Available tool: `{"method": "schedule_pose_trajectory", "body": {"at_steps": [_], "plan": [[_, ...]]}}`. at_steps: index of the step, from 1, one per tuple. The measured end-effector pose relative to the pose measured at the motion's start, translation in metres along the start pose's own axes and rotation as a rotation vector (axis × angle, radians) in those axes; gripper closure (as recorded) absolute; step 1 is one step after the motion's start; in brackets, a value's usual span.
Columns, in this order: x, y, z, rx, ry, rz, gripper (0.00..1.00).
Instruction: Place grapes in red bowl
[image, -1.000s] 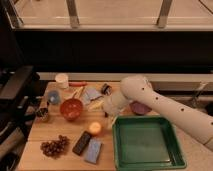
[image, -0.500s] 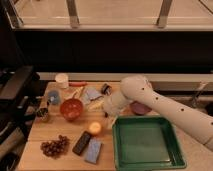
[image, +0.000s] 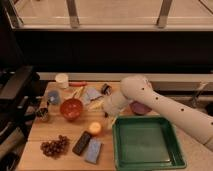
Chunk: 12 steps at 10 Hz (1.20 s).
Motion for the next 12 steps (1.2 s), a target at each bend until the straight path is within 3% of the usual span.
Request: {"method": "schedule_pose_trajectory", "body": {"at_steps": [11, 12], "plan": [[-0.0004, -0.0001, 0.0003, 0.0, 0.004, -0.004, 0.23], [-0.0045, -0.0025, 0.0025, 0.015, 0.015, -0.045, 0.23]]}}
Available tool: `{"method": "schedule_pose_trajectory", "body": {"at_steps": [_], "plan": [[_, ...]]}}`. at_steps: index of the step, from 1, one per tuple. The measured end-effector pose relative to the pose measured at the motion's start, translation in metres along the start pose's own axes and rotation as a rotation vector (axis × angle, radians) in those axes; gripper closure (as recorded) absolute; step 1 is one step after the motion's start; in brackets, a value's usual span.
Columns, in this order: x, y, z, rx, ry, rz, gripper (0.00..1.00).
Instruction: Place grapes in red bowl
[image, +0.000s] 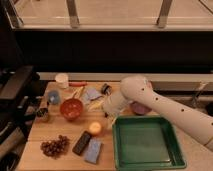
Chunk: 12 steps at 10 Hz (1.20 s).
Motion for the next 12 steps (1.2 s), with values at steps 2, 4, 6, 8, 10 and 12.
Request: {"method": "schedule_pose_trajectory", "body": {"at_steps": [2, 4, 6, 8, 10, 12], "plan": [[-0.012, -0.013, 0.013, 0.068, 0.012, -0.134, 0.23], [-0.024, -0.025, 0.03, 0.08, 0.0, -0.212, 0.23], [-0.032, -0.033, 0.045, 0.07, -0.023, -0.25, 0.23], [-0.048, -0.047, 0.07, 0.056, -0.083, -0.281, 0.23], [-0.057, -0.054, 0.083, 0.047, -0.122, -0.29, 0.23], [-0.056, -0.054, 0.083, 0.048, -0.121, -0.29, 0.23]]}}
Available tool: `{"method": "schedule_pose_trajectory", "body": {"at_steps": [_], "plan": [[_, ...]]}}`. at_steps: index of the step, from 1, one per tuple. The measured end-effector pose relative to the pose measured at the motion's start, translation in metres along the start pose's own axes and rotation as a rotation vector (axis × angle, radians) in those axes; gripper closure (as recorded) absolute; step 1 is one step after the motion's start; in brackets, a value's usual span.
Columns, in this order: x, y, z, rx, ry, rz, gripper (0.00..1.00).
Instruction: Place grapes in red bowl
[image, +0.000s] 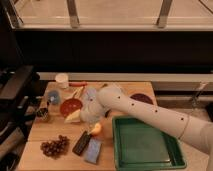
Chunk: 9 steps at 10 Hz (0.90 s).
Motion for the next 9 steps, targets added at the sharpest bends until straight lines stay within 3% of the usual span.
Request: {"method": "schedule_pose_trajectory", "body": {"at_steps": [4, 6, 9], "plan": [[-0.002, 0.0, 0.009, 0.002, 0.035, -0.012, 0.23], [-0.005, -0.01, 0.038, 0.01, 0.04, -0.038, 0.23], [-0.007, -0.018, 0.055, 0.02, 0.04, -0.06, 0.23]]}}
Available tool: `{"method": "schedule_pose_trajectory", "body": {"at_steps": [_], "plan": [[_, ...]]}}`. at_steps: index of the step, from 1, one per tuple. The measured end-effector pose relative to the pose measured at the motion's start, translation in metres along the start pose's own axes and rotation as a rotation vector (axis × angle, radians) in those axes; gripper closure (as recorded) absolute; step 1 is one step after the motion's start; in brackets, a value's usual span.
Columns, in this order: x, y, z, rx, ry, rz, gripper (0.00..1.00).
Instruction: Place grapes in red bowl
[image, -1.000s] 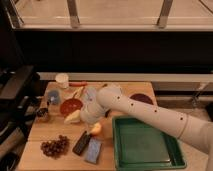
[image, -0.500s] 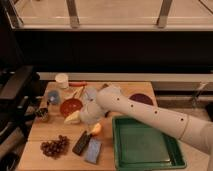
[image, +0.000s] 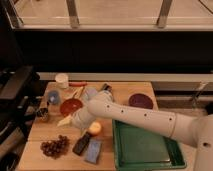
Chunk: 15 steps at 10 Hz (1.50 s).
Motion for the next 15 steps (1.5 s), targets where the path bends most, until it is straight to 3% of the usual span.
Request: {"method": "schedule_pose_trajectory", "body": {"at_steps": [3, 7, 13, 15], "plan": [[-0.004, -0.01, 0.014, 0.028, -0.01, -0.023, 0.23], [-0.012, -0.019, 0.047, 0.049, -0.059, -0.03, 0.23], [-0.022, -0.001, 0.077, 0.023, -0.106, 0.033, 0.23], [-0.024, 0.002, 0.082, 0.026, -0.116, 0.043, 0.33]]}}
